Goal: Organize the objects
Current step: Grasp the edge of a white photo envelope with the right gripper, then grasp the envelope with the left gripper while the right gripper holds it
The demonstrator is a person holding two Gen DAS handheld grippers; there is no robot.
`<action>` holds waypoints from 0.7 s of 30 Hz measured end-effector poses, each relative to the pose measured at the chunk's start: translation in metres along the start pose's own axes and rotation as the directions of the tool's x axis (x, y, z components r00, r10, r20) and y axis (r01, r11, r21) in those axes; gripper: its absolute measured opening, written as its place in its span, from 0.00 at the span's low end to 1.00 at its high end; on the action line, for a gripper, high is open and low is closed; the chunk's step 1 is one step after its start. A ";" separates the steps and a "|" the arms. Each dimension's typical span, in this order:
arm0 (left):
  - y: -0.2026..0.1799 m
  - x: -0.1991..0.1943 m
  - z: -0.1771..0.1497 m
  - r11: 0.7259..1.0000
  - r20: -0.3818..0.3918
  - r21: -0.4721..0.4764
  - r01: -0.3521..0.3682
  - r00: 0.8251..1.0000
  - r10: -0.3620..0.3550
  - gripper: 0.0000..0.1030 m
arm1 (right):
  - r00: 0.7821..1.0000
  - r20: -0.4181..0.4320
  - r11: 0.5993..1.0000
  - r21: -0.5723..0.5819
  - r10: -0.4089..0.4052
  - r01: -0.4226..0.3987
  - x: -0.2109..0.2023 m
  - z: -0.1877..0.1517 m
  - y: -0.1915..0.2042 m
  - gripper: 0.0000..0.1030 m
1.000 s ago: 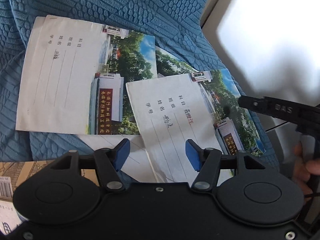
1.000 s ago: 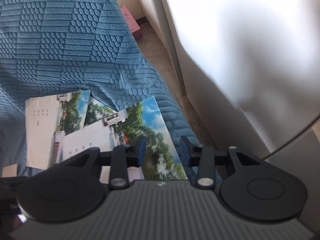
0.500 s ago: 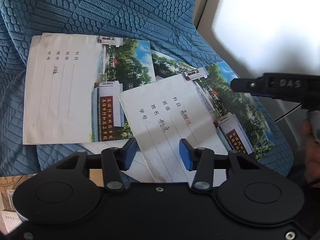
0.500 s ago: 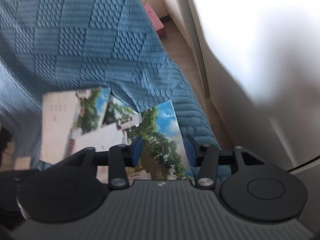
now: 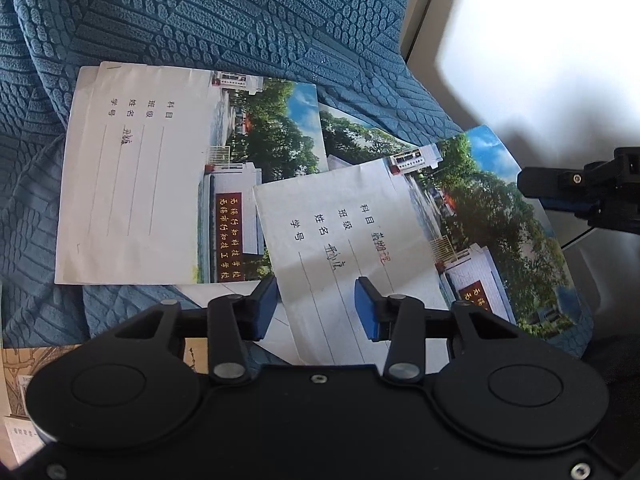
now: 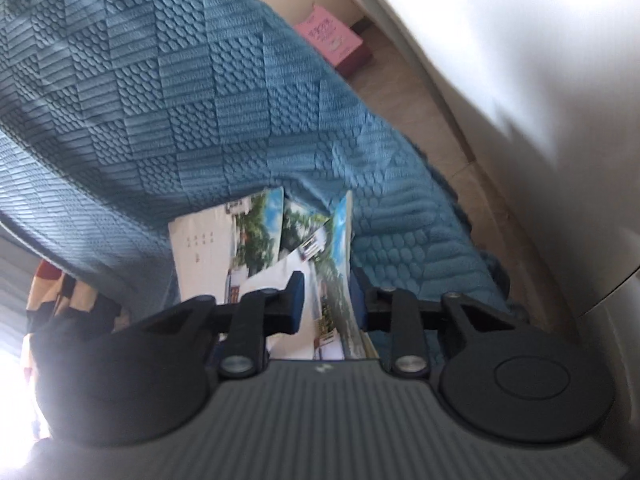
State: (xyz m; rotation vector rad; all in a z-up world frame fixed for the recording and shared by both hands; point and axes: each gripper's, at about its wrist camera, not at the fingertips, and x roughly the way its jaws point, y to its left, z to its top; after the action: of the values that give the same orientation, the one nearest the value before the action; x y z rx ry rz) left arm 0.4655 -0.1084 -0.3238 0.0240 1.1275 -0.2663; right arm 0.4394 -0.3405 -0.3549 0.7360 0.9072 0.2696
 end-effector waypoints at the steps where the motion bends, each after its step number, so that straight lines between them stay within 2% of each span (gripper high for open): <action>1: 0.001 0.000 0.000 1.000 0.001 -0.001 -0.003 1.000 0.003 0.39 | 1.000 -0.009 0.999 0.031 0.022 -0.021 0.002 0.000 -0.004 0.23; 4: 0.002 0.000 0.000 1.000 0.002 -0.008 0.004 1.000 -0.004 0.39 | 0.995 -0.067 0.993 0.097 0.079 -0.072 0.009 -0.001 -0.013 0.17; 7: 0.004 0.000 0.000 1.000 0.000 -0.014 0.010 1.000 -0.010 0.39 | 0.989 -0.148 0.999 0.039 0.010 -0.004 0.024 -0.004 -0.002 0.15; 9: 0.004 0.000 0.000 1.000 0.001 -0.014 0.010 1.000 -0.010 0.39 | 0.991 -0.126 0.999 -0.009 -0.036 0.035 0.024 -0.006 0.008 0.12; 11: 0.004 0.000 0.000 1.000 0.003 -0.020 0.016 1.000 -0.015 0.40 | 0.995 -0.089 0.999 -0.014 -0.041 0.040 0.019 -0.006 0.015 0.07; 14: 0.010 -0.002 0.000 0.998 0.001 -0.046 0.050 0.999 -0.050 0.42 | 0.998 -0.047 0.999 -0.038 -0.034 0.032 0.010 -0.006 0.027 0.04; 17: 0.022 -0.009 0.002 0.994 0.013 -0.081 0.076 0.997 -0.075 0.43 | 0.999 -0.016 0.987 -0.155 -0.042 0.039 0.000 -0.002 0.047 0.04; 19: 0.034 -0.020 0.006 0.992 0.048 -0.082 0.096 0.995 -0.093 0.44 | 0.999 -0.008 0.975 -0.219 -0.031 0.029 -0.009 -0.001 0.058 0.04; 21: 0.044 -0.030 0.017 0.986 0.069 -0.041 0.160 0.985 -0.157 0.50 | 0.999 -0.002 0.958 -0.284 -0.037 0.034 -0.014 -0.002 0.068 0.04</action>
State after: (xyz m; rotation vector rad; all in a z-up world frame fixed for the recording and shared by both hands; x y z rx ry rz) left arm 0.4783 -0.0629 -0.2942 -0.1153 1.0714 -0.3804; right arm 0.4355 -0.2972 -0.3010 0.4527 0.8658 0.3626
